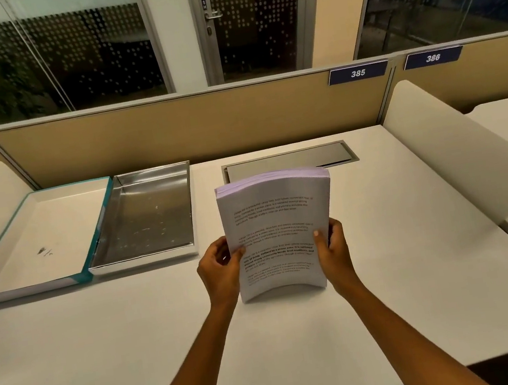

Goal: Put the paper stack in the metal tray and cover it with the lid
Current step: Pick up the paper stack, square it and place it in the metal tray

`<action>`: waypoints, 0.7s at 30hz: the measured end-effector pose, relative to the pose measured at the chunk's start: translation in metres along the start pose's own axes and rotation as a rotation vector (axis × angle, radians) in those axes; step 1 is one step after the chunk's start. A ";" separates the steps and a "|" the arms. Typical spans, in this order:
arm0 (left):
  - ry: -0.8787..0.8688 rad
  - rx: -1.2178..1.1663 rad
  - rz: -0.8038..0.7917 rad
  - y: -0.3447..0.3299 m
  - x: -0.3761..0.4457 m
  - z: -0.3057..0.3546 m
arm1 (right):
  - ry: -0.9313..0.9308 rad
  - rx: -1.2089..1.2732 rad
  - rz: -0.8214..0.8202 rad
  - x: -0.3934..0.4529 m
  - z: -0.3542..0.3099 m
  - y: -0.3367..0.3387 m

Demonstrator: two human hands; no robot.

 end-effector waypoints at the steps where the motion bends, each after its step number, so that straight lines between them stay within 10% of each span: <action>1: -0.003 -0.010 0.000 0.000 -0.002 -0.003 | 0.019 0.002 -0.008 -0.004 0.000 0.001; 21: -0.107 0.075 -0.187 0.005 -0.017 -0.028 | 0.113 0.012 -0.086 -0.019 0.020 0.005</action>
Point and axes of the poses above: each hand's wrist, its own x-axis towards the middle knuckle, its own y-axis out of the back of the hand, z = x × y, the point moved 2 cm from there along x, towards the middle knuckle, and after that the axes turned 12 degrees about y, right-handed, at the moved point
